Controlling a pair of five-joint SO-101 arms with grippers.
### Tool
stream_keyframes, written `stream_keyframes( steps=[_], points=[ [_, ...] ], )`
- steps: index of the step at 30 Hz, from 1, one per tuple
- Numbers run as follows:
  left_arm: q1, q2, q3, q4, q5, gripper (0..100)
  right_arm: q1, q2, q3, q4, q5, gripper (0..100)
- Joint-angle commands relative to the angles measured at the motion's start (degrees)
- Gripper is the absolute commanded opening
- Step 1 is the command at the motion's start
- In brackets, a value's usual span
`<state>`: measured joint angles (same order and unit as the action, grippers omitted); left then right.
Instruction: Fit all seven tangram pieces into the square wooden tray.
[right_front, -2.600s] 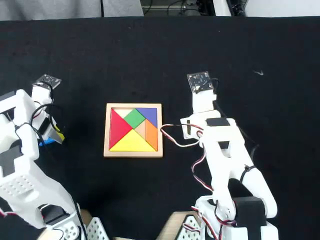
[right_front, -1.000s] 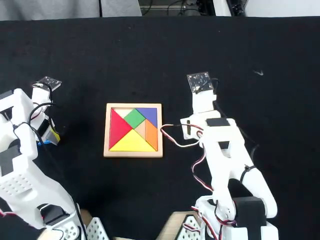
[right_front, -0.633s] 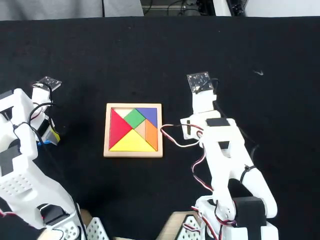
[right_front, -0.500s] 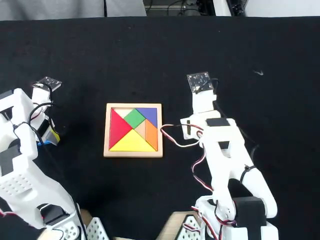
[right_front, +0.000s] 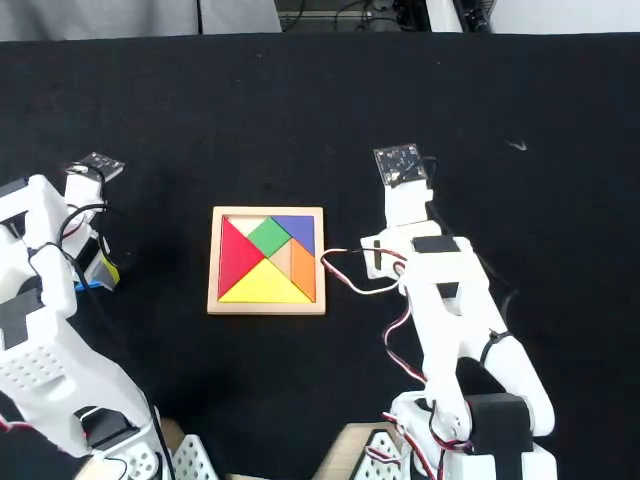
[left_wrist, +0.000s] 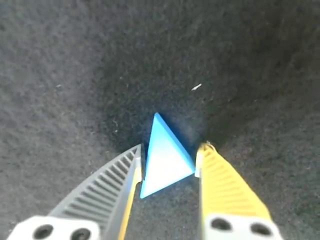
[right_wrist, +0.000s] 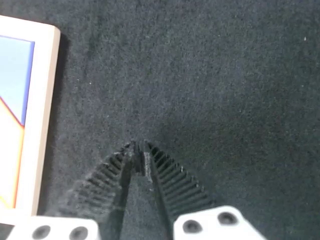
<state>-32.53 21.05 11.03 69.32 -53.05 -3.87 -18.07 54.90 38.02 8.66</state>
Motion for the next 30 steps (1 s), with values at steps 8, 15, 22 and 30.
stream_keyframes(
  steps=[8, 15, 22, 30],
  points=[
    [2.42, -0.53, -2.33, 0.70, 2.29, 18, 0.79, 0.04, -0.22, -0.88, 0.44, 1.1],
    [2.51, -0.53, -2.51, 0.79, 2.37, 18, 0.79, 0.04, -0.22, -0.88, 0.44, 1.1],
    [3.21, -0.53, -2.51, 0.44, 2.46, 10, 0.79, 0.04, -0.22, -0.88, 0.35, 1.1],
    [3.65, -0.70, -3.21, 0.97, 2.46, 13, 0.79, 0.04, -0.22, -0.88, 0.35, 1.1]
  ],
)
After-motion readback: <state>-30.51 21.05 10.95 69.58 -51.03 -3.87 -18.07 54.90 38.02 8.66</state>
